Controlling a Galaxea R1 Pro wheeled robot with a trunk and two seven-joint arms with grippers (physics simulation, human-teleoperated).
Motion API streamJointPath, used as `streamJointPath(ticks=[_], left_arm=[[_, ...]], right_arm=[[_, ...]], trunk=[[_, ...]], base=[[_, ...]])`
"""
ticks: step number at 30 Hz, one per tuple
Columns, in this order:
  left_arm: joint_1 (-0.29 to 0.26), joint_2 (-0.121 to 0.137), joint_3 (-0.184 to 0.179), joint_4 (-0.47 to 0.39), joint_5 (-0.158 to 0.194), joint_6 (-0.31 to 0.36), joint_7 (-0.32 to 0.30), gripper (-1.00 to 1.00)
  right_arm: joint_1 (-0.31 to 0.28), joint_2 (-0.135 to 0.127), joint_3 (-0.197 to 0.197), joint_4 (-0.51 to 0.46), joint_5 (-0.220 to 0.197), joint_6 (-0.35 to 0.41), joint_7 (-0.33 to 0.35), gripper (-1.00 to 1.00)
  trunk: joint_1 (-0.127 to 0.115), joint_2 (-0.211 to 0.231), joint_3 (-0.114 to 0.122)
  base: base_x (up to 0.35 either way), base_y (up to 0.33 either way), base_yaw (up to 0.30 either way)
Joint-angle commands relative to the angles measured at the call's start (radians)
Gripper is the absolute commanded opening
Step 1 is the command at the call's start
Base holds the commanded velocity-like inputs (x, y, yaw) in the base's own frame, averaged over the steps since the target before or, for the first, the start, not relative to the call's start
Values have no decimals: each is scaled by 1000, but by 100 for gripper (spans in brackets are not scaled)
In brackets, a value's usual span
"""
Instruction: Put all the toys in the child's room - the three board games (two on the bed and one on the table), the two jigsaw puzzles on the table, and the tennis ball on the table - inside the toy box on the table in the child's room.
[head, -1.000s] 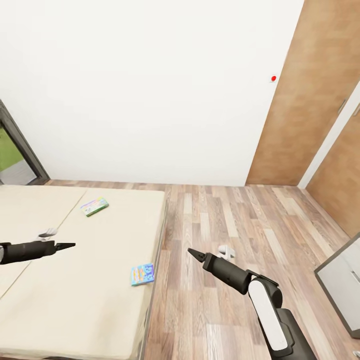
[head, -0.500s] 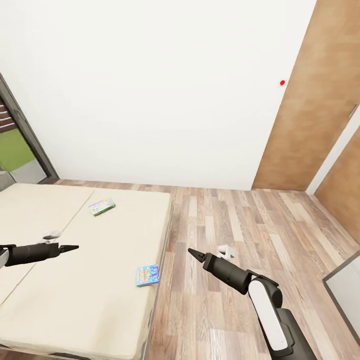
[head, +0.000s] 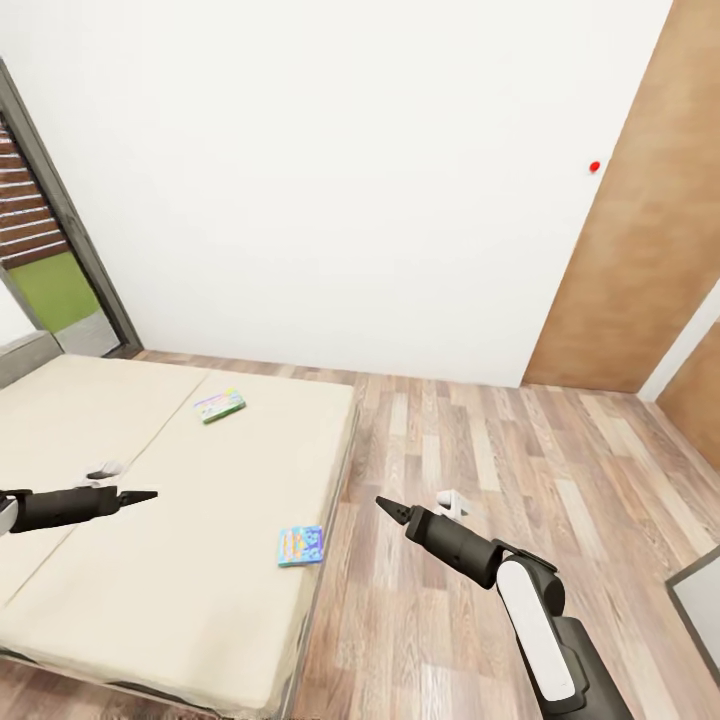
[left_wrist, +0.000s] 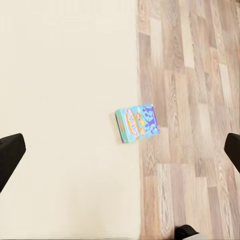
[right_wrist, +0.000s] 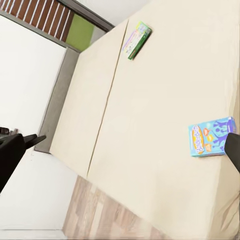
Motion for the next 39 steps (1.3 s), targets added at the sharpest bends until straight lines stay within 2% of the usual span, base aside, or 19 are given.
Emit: streamJointPath(ticks=[1, 15, 28, 39], left_arm=[[-1, 0, 9, -1, -8, 10, -4, 100], [0, 0, 9, -1, -8, 10, -4, 100], [-1, 0, 9, -1, -6, 10, -7, 100], [0, -10, 9, -1, -8, 11, -5, 100]], right_arm=[[-1, 1, -1, -1, 2, 5, 3, 100], [-1, 1, -1, -1, 2, 4, 3, 100], [-1, 1, 25, -1, 3, 3, 3, 100], [-1, 1, 28, -1, 2, -2, 3, 100]], trunk=[[1, -2, -2], [1, -2, 0], [1, -2, 14], [1, -2, 27]], base=[[0, -40, 252], [9, -7, 75], [63, 0, 197], [10, -23, 209]])
